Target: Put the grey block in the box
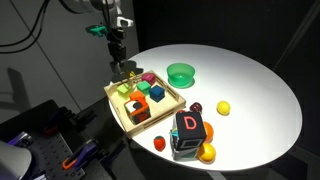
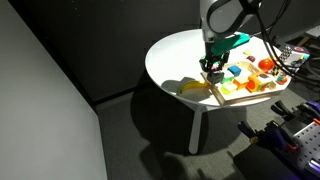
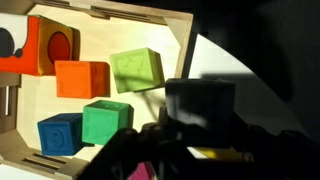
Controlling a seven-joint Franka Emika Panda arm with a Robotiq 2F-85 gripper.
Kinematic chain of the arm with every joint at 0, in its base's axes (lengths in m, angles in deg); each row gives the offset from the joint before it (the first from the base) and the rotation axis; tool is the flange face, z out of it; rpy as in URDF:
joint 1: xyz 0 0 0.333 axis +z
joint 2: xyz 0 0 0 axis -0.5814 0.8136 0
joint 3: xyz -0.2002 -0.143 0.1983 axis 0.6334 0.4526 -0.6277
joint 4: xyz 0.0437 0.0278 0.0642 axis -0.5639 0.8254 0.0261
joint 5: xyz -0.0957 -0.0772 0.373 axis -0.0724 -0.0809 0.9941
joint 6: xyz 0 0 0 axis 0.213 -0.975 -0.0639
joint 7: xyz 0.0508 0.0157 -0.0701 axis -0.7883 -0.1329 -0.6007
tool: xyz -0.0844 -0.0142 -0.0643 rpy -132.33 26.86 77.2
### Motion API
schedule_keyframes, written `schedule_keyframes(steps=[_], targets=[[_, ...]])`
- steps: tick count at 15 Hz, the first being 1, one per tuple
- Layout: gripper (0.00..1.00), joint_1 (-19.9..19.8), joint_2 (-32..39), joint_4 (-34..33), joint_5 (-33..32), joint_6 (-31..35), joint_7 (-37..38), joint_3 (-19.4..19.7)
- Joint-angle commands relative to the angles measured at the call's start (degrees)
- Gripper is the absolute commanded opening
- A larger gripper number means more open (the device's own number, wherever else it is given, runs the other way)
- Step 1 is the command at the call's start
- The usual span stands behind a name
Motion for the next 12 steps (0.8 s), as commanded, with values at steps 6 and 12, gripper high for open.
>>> schedule_keyframes(steps=[6, 12], targets=[[0.31, -6.54, -5.52, 6.45, 0.73, 2.47, 0.41, 1.32], [0.31, -10.22, -6.21, 8.42, 2.73, 8.17, 0.67, 2.74]])
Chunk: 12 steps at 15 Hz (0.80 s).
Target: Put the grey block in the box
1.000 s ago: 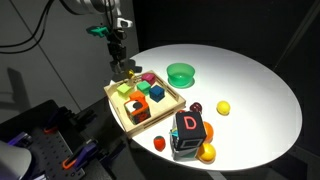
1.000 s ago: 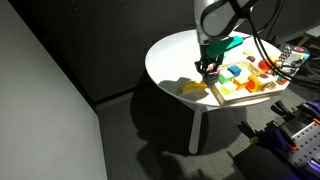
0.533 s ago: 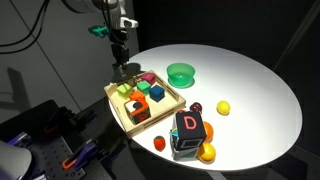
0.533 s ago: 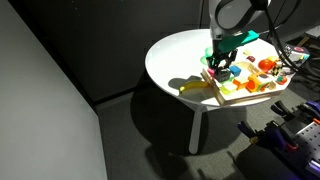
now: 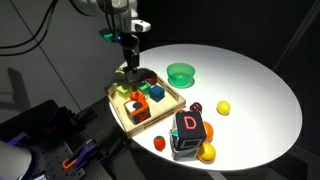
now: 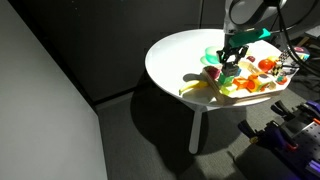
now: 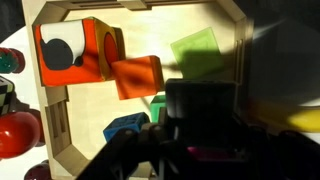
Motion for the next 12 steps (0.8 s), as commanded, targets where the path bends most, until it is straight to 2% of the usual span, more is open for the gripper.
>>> schedule_keyframes(steps=[1, 12], targets=[[0.31, -1.84, -2.83, 2.96, 2.47, 3.26, 0.69, 0.78], [0.31, -7.23, -6.92, 9.22, 9.2, 9.79, -0.42, 3.94]])
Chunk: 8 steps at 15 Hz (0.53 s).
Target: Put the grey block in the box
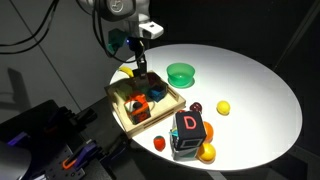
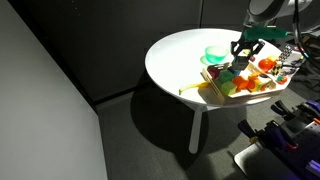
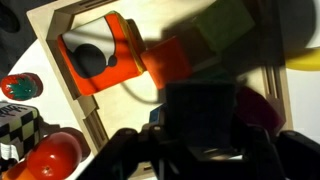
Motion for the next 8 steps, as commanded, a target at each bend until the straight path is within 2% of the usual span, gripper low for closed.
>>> schedule_keyframes(steps=[1, 8], targets=[[0.31, -1.75, -2.87, 3.26, 0.6, 1.66, -0.18, 1.2], [0.31, -2.2, -3.61, 4.99, -6.77, 5.17, 5.65, 5.92]])
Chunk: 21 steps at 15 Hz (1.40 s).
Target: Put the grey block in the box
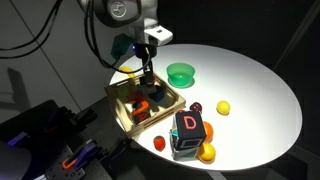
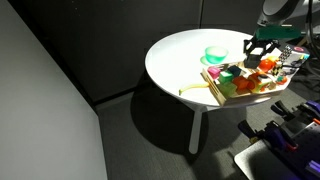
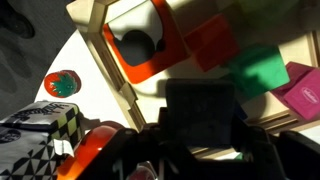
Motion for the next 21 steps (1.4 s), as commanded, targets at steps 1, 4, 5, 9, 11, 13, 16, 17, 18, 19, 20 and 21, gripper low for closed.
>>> schedule_keyframes(steps=[1, 4, 5, 9, 11, 13, 16, 17, 18, 19, 20, 21], targets=[[0.31, 0.15, -2.08, 2.21, -5.99, 3.33, 5.46, 2.11], [0.31, 0.65, -1.34, 2.26, -12.06, 5.55, 10.52, 3.88], [0.31, 0.69, -1.14, 2.23, -13.74, 5.78, 11.86, 4.16], [0.31, 0.92, 0.26, 1.68, -19.05, 6.78, 16.54, 4.56], [0.31, 0.99, 1.22, 1.36, -20.0, 7.23, 17.38, 4.35], [0.31, 1.16, 2.06, 1.16, -20.28, 7.53, 17.55, 4.23], [0.31, 1.57, 3.96, 0.74, -19.83, 8.35, 16.94, 4.39], [0.31, 1.72, 4.54, 0.61, -19.62, 8.63, 16.71, 4.47], [0.31, 1.91, 5.07, 0.51, -19.53, 8.85, 16.68, 4.63], [0.31, 2.16, 5.49, 0.42, -19.52, 8.95, 16.69, 4.79], [0.81, 2.41, 5.67, 0.42, -19.34, 8.9, 16.54, 4.81], [0.82, 2.71, 5.76, 0.47, -19.36, 8.87, 16.58, 4.91]])
